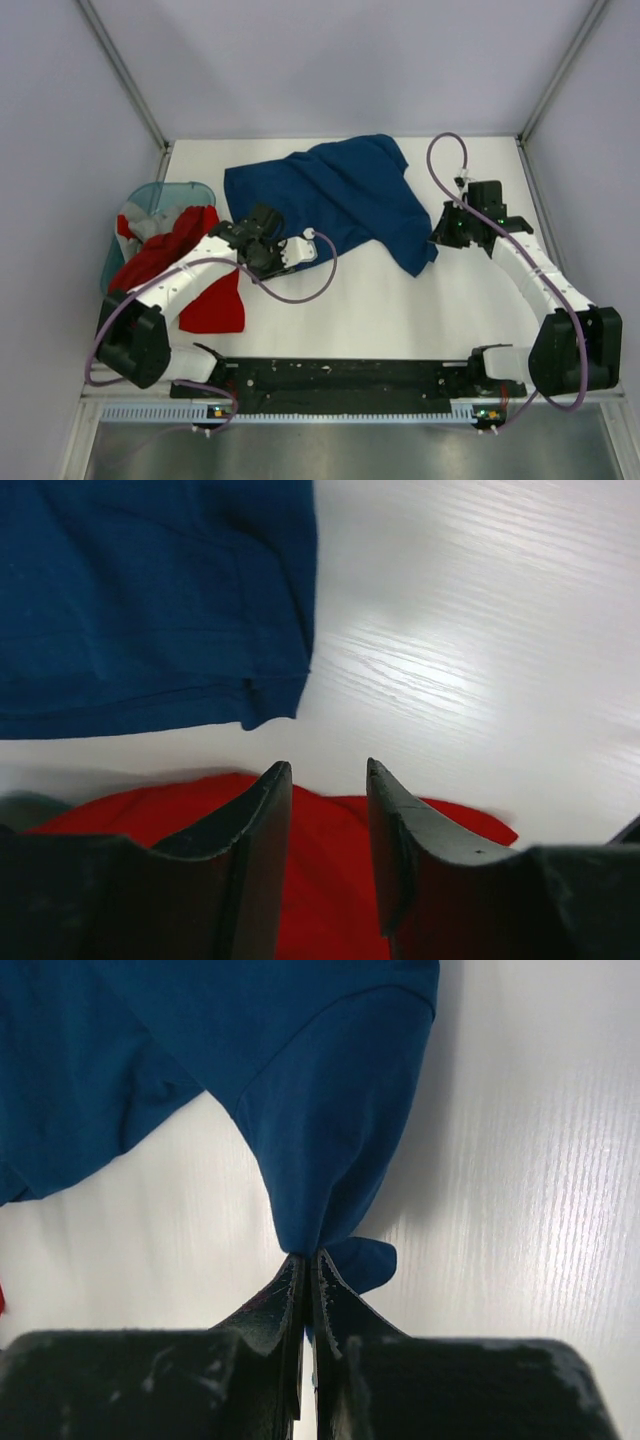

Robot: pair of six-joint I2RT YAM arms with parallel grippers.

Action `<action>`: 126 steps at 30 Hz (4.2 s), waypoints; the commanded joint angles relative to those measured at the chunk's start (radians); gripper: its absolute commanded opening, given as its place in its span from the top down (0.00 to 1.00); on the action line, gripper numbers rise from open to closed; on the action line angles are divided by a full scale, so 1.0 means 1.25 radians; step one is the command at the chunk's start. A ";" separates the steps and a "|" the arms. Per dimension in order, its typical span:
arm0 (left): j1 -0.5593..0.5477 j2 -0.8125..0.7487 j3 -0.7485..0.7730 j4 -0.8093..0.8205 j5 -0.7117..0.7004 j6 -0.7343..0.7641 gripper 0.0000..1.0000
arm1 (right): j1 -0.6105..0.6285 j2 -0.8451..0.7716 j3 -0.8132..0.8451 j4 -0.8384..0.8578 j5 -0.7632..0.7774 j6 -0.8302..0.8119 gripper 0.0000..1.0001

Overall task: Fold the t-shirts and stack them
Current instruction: Flatten out the tshirt

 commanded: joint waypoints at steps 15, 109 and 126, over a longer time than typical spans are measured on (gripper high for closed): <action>0.059 0.305 0.154 0.145 -0.021 -0.131 0.67 | -0.009 -0.018 0.036 0.043 0.054 -0.007 1.00; 0.030 -0.093 0.278 0.051 -0.409 -0.180 1.00 | -0.083 -0.193 0.303 -0.066 0.137 -0.048 1.00; 0.041 -0.264 0.888 -0.088 -0.528 -0.105 1.00 | -0.083 -0.384 0.705 -0.144 0.203 -0.071 1.00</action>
